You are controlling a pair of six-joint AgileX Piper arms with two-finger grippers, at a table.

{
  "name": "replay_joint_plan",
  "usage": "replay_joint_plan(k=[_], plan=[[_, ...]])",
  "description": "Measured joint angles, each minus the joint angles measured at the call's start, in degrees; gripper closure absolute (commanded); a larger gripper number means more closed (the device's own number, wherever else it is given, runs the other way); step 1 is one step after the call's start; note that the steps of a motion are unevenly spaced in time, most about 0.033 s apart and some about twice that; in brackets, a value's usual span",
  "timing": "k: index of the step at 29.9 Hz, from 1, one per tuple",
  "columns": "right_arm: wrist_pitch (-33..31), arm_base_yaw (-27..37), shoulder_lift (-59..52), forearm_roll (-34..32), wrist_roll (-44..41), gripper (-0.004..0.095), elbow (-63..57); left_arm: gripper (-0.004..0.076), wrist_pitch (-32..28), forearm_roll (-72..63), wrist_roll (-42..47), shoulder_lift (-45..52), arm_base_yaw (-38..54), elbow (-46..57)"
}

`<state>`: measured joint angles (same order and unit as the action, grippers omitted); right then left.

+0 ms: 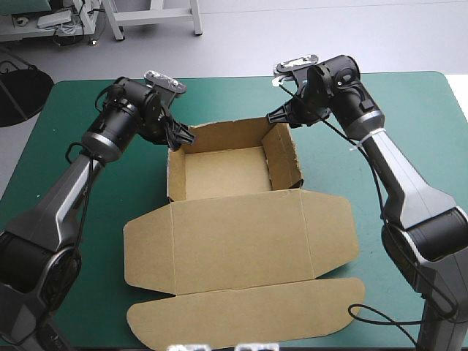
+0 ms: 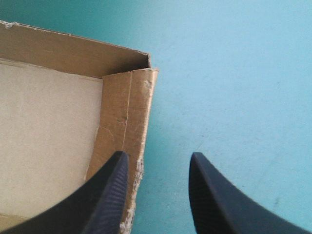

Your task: Fold the box

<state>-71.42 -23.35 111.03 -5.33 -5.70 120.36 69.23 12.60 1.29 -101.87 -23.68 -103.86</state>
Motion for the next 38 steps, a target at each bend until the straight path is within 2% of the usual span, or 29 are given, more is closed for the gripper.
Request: replay_joint_plan(k=[5,13,18,23,35,36,38], plan=[[-0.11,0.00,-1.60,-0.33,1.71,0.0520,0.18,0.0369,1.96,2.75,0.00,4.09,0.00,-6.58],[-0.23,1.76,-0.55,2.13,-0.40,0.0520,0.18,0.0730,2.57,-1.75,0.78,18.85,-0.07,-7.72],[-0.17,3.40,2.24,6.42,-0.42,0.0520,0.18,0.0733,2.57,-8.27,0.25,28.55,-0.07,-5.70],[-0.17,3.40,5.71,11.20,0.24,0.0520,0.18,0.0733,2.62,-9.51,0.02,36.77,-0.07,2.82],[0.33,3.40,11.76,13.82,0.24,0.0534,-1.80,0.0733,2.62,-8.18,3.88,55.85,-0.07,34.06],[0.32,3.40,11.95,14.00,0.24,0.0543,-2.18,0.0733,2.62,-8.21,4.39,57.45,-0.07,36.18],[0.39,3.40,12.33,14.65,0.24,0.0624,-3.07,0.0733,2.62,-8.09,5.71,60.58,-0.07,41.56]])
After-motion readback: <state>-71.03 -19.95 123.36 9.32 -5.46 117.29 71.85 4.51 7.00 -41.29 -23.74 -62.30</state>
